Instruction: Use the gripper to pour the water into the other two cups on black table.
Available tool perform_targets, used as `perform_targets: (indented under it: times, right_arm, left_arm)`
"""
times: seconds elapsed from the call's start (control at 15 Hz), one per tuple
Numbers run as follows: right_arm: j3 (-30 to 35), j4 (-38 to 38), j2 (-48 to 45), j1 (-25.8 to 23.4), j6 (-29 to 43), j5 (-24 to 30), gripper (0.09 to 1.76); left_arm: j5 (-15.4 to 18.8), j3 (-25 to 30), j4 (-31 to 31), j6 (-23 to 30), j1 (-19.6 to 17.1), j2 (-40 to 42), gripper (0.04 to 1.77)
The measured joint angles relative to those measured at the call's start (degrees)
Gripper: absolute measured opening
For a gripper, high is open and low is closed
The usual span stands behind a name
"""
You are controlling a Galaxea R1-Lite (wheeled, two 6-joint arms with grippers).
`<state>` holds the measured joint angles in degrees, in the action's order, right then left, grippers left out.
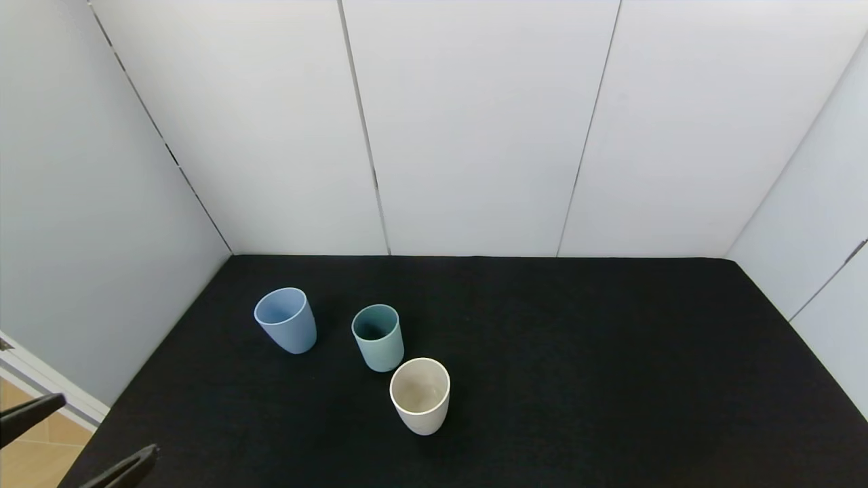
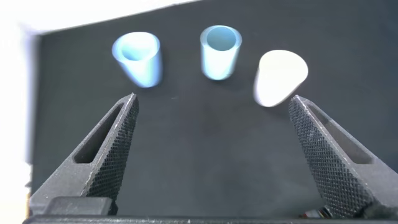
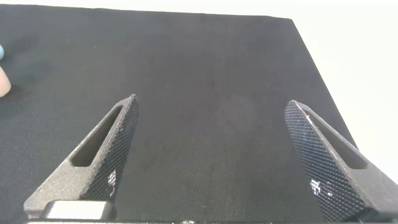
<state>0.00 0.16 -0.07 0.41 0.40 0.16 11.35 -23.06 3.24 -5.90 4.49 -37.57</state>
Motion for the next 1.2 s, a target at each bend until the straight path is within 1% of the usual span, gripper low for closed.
perform_targets:
  times: [0.27,0.53,0.67,0.87,0.93,1.07,1.2]
  right_arm:
    - [0.0,0.02,0.0,0.0,0.0,-0.02,1.71]
    - [0.0,0.02,0.0,0.0,0.0,0.0,1.71]
    - [0.0,0.0,0.0,0.0,-0.05,0.0,1.71]
    - [0.0,0.0,0.0,0.02,-0.05,-0.02,1.71]
    - [0.0,0.0,0.0,0.02,-0.02,0.0,1.71]
    - [0.0,0.02,0.0,0.02,-0.05,0.0,1.71]
    - [0.0,0.02,0.0,0.0,-0.05,0.0,1.71]
  left_arm:
    - [-4.19,6.21,-1.97,-0.02,-3.15,14.67,1.72]
    - [-4.99,11.67,-3.32,-0.27,-4.13,28.21,1.72]
    - [-6.08,14.69,-4.69,-1.37,-4.28,33.26,1.72]
    - [-8.19,20.35,0.74,-3.41,-4.39,36.52,1.72]
    - [-8.57,21.7,0.74,-3.94,-4.39,37.0,1.72]
    - [-8.48,22.71,-3.82,-3.66,-4.39,37.44,1.72]
    - [-8.66,22.97,-4.25,-0.55,-4.39,37.6,1.72]
